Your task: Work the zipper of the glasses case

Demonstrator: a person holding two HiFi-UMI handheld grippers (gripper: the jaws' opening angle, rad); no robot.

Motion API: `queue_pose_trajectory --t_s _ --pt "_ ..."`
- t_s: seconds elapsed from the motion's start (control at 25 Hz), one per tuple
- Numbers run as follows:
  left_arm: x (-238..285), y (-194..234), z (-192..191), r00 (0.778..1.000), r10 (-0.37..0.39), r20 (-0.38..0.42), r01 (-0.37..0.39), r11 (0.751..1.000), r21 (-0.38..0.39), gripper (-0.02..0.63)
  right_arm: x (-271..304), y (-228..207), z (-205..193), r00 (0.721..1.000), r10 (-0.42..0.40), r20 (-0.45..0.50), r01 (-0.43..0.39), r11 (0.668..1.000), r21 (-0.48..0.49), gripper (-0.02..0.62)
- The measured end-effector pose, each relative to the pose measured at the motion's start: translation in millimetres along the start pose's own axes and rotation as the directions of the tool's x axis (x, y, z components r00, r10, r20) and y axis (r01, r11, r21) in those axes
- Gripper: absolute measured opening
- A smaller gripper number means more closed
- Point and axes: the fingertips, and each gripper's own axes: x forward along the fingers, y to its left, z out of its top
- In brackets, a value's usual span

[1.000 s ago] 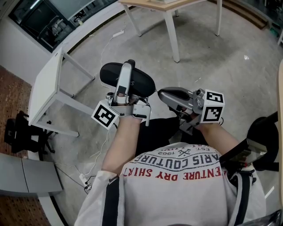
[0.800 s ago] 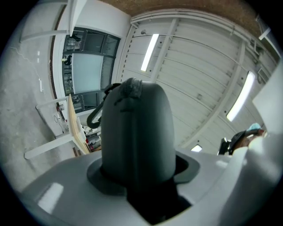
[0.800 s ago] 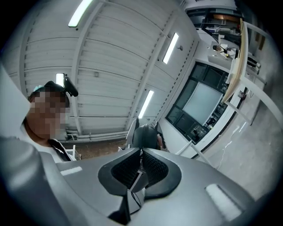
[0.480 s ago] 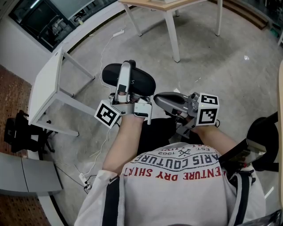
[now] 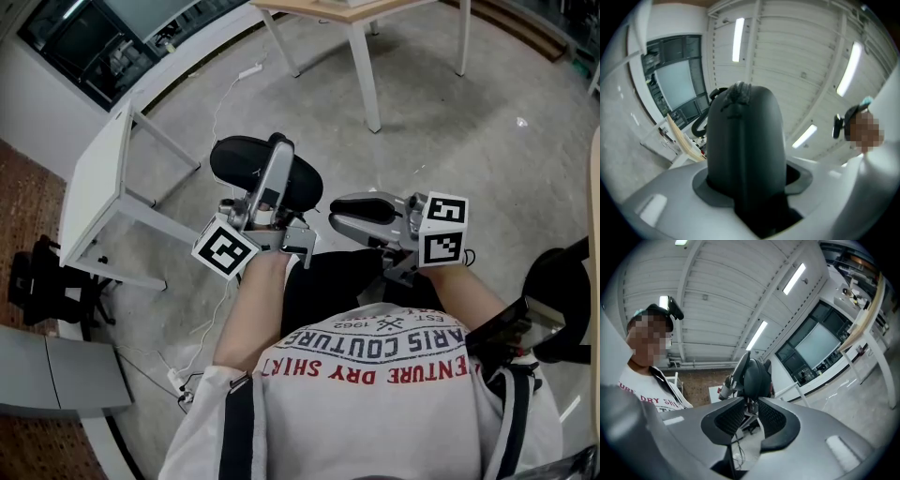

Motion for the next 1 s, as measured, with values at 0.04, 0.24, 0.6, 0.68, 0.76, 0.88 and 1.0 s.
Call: queue_pose_trajectory --t_s 0.04,0.24,0.6,0.68,0.76,0.88,1.0 --pt "-2.5 3.7 -5.2 0.997 0.038 -0.062 -0.033 0.996 0.089 0.25 -3.0 -6.0 -1.2 0.999 -0.037 -0.03 0.036 0.999 -0.04 0.077" --pt "-25.3 25.1 -51.1 0.91 0.228 -0.346 -0.049 0.889 0.456 0.25 -25.5 -33.6 1.3 0.982 -0.158 -0.107 0.144 0.982 -0.125 0.026" --pt "-59.8 45.8 -108.0 0.78 0.324 -0.535 0.04 0.828 0.56 0.25 -43.0 -57.9 -5.1 0.925 -0.31 -0.221 0.248 0.931 -0.269 -0.003" --pt "-58.6 43.3 -110.3 0.781 0.306 -0.545 0.048 0.84 0.54 0.25 -41.6 -56.6 -6.3 0.92 -0.318 -0.231 0.247 0.925 -0.288 -0.003" --pt "-57.5 41.7 -111.1 0.782 0.297 -0.549 0.05 0.847 0.529 0.25 -40.9 -57.0 -7.7 0.913 -0.328 -0.243 0.249 0.919 -0.305 -0.003" --pt "-56.7 41.7 -112.1 0.781 0.294 -0.55 0.049 0.85 0.524 0.25 -41.8 -59.7 -8.4 0.906 -0.338 -0.254 0.252 0.915 -0.315 -0.003" --pt "-59.2 43.6 -112.3 0.785 0.287 -0.549 0.038 0.862 0.505 0.25 -41.5 -60.7 -9.6 0.903 -0.343 -0.257 0.256 0.913 -0.318 -0.003"
